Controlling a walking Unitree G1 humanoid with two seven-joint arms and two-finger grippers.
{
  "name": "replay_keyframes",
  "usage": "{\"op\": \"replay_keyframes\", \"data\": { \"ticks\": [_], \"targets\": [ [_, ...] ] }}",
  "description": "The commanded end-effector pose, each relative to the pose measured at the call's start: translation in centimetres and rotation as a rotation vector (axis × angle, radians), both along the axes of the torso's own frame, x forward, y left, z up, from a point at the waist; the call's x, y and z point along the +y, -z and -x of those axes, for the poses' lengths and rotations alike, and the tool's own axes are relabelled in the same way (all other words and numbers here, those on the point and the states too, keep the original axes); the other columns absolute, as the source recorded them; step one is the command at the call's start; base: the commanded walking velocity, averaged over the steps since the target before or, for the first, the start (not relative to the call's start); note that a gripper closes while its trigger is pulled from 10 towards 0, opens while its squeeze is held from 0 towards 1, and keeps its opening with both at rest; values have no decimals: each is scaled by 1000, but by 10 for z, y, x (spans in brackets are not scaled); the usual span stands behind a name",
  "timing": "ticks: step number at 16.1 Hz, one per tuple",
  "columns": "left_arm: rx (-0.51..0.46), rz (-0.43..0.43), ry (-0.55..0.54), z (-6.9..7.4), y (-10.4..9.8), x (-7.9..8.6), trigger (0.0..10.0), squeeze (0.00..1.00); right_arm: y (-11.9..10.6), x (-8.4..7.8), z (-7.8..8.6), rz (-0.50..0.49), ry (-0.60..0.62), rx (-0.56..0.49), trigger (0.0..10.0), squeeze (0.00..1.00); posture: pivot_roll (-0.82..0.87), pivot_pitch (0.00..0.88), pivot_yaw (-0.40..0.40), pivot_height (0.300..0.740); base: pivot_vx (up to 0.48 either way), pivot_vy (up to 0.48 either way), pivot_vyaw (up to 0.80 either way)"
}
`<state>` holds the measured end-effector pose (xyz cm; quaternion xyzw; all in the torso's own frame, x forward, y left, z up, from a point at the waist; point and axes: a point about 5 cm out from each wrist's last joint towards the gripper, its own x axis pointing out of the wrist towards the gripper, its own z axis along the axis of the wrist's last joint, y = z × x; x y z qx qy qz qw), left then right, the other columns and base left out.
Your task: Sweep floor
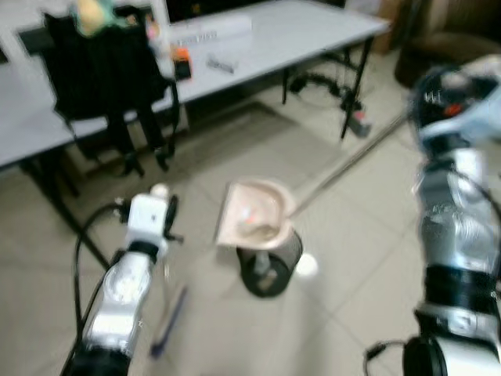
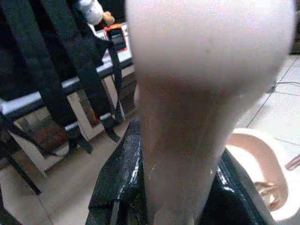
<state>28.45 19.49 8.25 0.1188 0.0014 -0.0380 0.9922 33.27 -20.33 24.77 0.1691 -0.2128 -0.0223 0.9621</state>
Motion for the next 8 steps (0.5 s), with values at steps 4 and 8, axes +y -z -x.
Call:
{"op": "replay_keyframes", "data": {
  "ticks": [4, 8],
  "targets": [
    [-22, 2, 4, -4, -8, -5, 10000, 0, -14, -6, 5, 127, 62, -104, 10000, 0, -67, 7, 49, 740, 0, 0, 0],
    [-21, -1, 0, -6, -9, -5, 10000, 0, -10, 15, 7, 276, 1, -164, 10000, 0, -62, 1, 46, 740, 0, 0, 0]
  ]
}}
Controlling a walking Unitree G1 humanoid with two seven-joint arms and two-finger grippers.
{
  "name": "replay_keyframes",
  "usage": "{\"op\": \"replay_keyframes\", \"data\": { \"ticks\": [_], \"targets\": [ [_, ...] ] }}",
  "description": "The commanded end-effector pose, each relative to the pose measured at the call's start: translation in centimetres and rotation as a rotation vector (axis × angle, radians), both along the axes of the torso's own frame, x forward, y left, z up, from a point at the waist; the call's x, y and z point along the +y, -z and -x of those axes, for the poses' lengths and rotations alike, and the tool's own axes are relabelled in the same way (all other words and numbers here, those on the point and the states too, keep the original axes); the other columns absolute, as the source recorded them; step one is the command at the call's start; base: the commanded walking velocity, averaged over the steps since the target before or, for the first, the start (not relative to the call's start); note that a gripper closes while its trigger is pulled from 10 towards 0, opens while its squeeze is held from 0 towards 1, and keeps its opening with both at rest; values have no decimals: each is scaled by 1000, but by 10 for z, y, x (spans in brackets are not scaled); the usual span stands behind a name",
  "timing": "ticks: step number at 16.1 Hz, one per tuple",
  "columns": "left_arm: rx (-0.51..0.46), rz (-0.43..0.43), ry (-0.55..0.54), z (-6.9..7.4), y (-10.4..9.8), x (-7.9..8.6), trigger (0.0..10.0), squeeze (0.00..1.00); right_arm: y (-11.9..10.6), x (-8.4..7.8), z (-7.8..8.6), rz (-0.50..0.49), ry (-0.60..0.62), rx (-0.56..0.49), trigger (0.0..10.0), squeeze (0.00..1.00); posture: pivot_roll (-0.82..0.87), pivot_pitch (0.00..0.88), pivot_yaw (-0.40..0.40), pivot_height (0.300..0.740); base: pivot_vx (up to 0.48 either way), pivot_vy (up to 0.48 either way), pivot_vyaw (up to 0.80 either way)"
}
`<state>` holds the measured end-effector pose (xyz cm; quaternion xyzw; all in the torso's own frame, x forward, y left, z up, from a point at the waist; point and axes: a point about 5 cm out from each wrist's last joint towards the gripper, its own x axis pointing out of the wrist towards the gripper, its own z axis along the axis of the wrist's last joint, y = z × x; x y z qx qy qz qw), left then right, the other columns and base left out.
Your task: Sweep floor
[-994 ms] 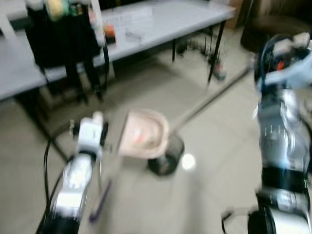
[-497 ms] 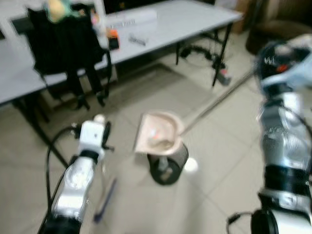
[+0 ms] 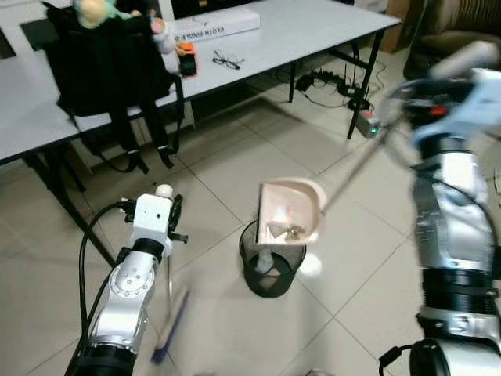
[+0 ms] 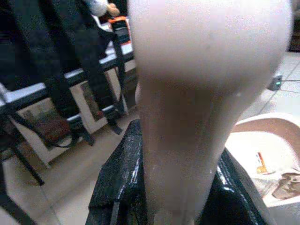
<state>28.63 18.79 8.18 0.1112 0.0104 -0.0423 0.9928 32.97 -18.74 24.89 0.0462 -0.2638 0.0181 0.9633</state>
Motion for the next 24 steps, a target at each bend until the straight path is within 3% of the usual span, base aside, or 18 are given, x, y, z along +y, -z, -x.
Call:
{"op": "replay_keyframes", "data": {
  "ticks": [1, 4, 6, 9, 11, 15, 17, 19, 20, 22, 24],
  "targets": [
    [-40, -18, -6, -4, -10, 2, 10000, 0, -8, 2, 4, 34, -5, -61, 10000, 0, -62, 1, 46, 740, 0, 0, 0],
    [-43, -24, -7, -4, -10, 2, 10000, 0, -5, 24, 7, 154, -69, -112, 10000, 0, -60, 0, 44, 740, 0, 0, 0],
    [-43, -29, -7, -4, -10, 2, 10000, 0, 2, 55, 15, 299, -169, -180, 10000, 0, -60, 0, 44, 740, 0, 0, 0],
    [-43, -31, -7, -4, -10, 2, 10000, 0, 11, 71, 21, 343, -216, -206, 10000, 0, -57, 0, 43, 740, 0, 0, 0],
    [-45, -34, -8, -4, -9, 2, 10000, 0, 24, 93, 29, 446, -259, -257, 10000, 0, -56, 0, 41, 740, 0, 0, 0],
    [-42, -34, -9, -3, -8, 2, 10000, 0, 36, 105, 34, 650, -297, -292, 10000, 0, -56, 0, 38, 740, 0, 0, 0],
    [-41, -34, -11, -3, -8, 2, 10000, 0, 33, 100, 32, 714, -211, -328, 10000, 0, -56, 0, 37, 740, 0, 0, 0],
    [-39, -34, -14, -3, -7, 2, 10000, 0, 21, 88, 27, 659, -119, -333, 10000, 0, -56, 0, 36, 740, 0, 0, 0],
    [-38, -34, -15, -3, -7, 2, 10000, 0, 10, 79, 23, 574, -74, -325, 10000, 0, -56, 0, 36, 740, 0, 0, 0],
    [-32, -37, -7, -4, -7, 2, 10000, 0, -8, 69, 14, 258, -105, -240, 10000, 0, -60, 0, 38, 740, 0, 0, 0],
    [-39, -40, 5, -5, -10, 1, 10000, 0, -15, 71, 11, 51, -187, -179, 10000, 0, -58, 0, 37, 740, 0, 0, 0]
  ]
}}
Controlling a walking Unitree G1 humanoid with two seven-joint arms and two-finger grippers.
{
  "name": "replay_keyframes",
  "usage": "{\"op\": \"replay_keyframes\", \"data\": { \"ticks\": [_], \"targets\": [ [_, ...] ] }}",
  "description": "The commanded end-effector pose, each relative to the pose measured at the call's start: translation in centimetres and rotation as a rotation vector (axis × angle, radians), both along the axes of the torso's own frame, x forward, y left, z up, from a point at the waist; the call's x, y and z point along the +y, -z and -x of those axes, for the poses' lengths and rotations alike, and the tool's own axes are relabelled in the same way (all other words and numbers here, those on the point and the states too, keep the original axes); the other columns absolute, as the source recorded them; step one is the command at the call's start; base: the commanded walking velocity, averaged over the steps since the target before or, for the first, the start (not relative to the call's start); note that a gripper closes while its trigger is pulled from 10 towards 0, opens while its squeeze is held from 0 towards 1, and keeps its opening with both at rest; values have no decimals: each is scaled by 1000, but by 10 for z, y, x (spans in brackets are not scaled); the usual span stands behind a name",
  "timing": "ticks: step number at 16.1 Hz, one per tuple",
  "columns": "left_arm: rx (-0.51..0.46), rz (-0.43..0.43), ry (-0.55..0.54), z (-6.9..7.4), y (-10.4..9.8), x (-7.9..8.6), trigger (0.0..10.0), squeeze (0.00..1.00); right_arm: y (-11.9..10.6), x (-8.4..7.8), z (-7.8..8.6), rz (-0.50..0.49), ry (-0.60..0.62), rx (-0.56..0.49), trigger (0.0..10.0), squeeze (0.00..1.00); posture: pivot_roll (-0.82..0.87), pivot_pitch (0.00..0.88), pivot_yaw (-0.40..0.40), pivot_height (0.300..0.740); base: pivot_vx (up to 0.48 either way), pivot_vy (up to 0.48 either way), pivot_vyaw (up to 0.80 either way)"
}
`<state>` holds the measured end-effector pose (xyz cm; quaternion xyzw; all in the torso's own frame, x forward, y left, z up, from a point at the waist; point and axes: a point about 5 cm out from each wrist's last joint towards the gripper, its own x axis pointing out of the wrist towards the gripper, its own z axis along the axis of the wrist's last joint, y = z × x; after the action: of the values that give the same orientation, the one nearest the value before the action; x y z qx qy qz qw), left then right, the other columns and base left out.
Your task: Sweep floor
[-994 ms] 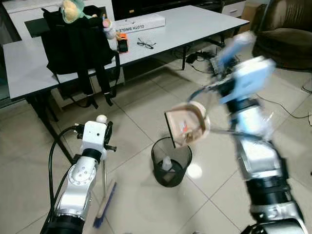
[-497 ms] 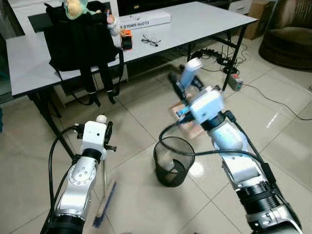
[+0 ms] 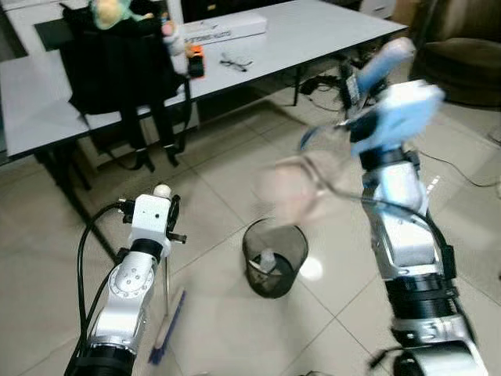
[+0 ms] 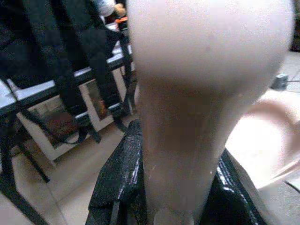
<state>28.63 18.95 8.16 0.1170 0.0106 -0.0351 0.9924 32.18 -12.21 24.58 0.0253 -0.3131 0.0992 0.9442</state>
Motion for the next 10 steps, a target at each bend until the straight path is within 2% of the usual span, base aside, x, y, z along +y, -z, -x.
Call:
{"op": "replay_keyframes", "data": {
  "ticks": [1, 3, 7, 10],
  "targets": [
    [-41, -27, 21, -6, -13, -1, 10000, 0, -21, 6, 4, -83, -74, -45, 10000, 0, -55, 0, 35, 740, 0, 0, 0],
    [-44, -29, 22, -7, -15, -1, 10000, 0, -24, 6, 4, -159, -98, -20, 10000, 0, -54, 2, 34, 740, 0, 0, 0],
    [-48, -68, 40, -8, -18, 0, 10000, 0, -18, 3, 2, -200, -114, 65, 10000, 0, -53, 2, 34, 740, -294, 0, 0],
    [-70, -85, 57, -11, -27, 0, 10000, 0, -4, 2, 3, -237, -111, 150, 10000, 0, -54, 3, 38, 740, -317, 0, 0]
  ]
}}
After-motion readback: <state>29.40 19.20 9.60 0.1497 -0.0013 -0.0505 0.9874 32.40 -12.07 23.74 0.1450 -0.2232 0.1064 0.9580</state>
